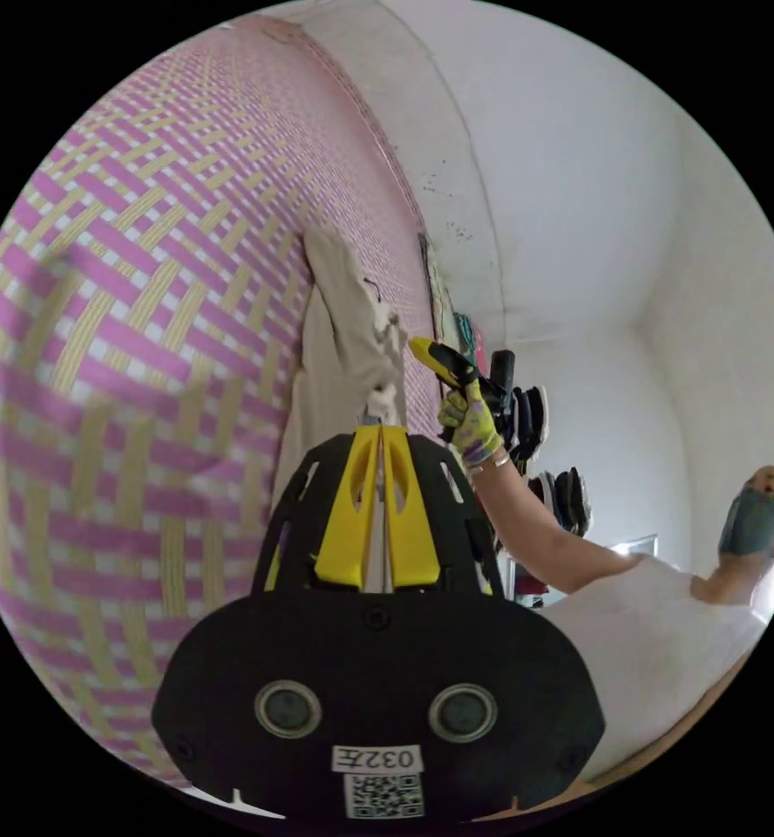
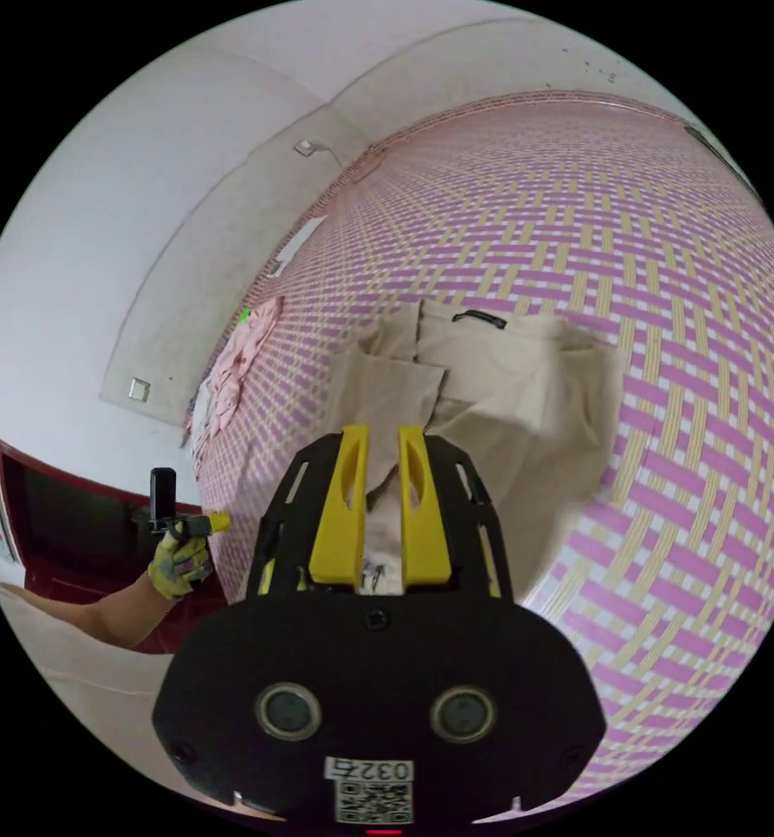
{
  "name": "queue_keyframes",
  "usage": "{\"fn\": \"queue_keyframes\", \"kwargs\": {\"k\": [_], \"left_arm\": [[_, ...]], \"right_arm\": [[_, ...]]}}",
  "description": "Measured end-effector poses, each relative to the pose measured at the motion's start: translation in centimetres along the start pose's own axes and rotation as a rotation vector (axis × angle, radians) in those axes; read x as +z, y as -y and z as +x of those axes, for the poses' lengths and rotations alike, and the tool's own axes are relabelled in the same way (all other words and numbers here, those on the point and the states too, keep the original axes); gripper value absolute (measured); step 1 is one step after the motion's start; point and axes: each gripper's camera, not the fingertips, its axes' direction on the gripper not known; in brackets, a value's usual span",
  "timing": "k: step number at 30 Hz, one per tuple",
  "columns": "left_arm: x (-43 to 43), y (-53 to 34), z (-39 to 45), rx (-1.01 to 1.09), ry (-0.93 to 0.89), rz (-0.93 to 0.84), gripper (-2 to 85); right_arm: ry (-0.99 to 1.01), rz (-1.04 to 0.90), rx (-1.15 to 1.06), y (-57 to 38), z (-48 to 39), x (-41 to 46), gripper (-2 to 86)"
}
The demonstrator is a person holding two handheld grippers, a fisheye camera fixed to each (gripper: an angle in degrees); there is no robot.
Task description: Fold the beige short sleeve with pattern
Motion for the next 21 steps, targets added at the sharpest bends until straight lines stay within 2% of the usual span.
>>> {"fn": "queue_keyframes", "kwargs": {"k": [5,12,14,21], "left_arm": [[2.5,10.8,-4.7,-0.079,-0.007,0.014,2.7],[6.0,19.8,-8.9,-0.164,-0.03,0.012,5.8],[7.2,21.8,-9.7,-0.179,-0.023,0.024,5.7],[8.4,25.2,-10.3,-0.16,-0.056,0.092,-0.3]], "right_arm": [[-0.086,-0.09,0.074,6.3,3.9,2.3,7.1],[-0.047,-0.179,0.076,10.0,6.0,4.9,5.5],[-0.061,-0.172,0.051,10.1,5.6,4.7,1.1],[0.04,-0.011,-0.111,8.6,0.4,-0.8,-0.9]]}}
